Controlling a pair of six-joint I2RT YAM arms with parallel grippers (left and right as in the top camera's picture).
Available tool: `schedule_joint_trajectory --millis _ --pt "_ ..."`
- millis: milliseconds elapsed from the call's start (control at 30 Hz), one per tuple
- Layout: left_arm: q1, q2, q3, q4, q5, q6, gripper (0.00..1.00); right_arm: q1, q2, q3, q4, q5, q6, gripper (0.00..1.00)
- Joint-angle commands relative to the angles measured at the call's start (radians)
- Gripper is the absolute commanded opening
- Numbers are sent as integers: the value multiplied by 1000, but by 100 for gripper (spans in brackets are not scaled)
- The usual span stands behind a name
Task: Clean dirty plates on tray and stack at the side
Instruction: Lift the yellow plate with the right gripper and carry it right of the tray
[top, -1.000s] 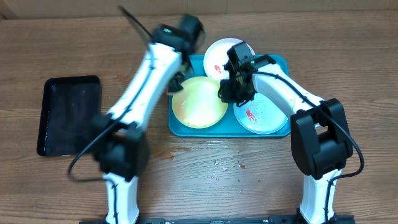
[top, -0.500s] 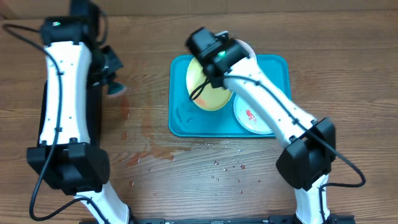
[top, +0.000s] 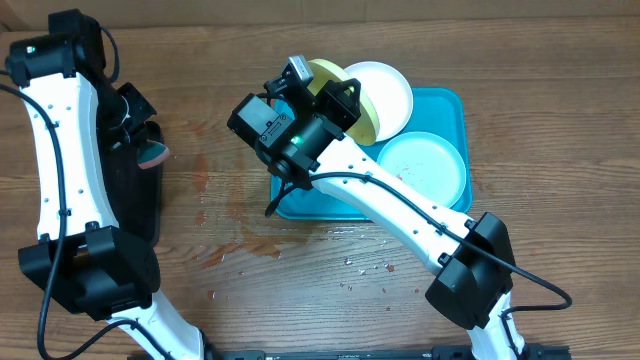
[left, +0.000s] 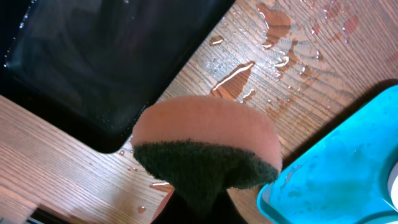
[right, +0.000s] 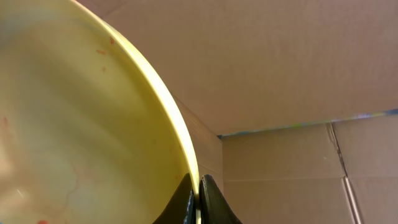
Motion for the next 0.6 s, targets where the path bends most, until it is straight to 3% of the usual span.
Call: schedule_joint_trajectory --millis 0,67,267,467,567 --pt "0 -10 -14 1 11 20 4 -4 -16 28 6 -121 123 4" --pt "-2 -10 -14 0 11 23 4 -58 -15 2 32 -455 228 4" --pt "-2 -10 -14 -14 11 23 4 -278 -34 -30 47 -911 258 4" --pt "-3 -10 -14 -18 11 23 4 -732 -30 -31 -13 -1433 274 4" --pt "-3 -10 -14 -10 11 23 4 -946 -8 -40 -82 -1534 267 4"
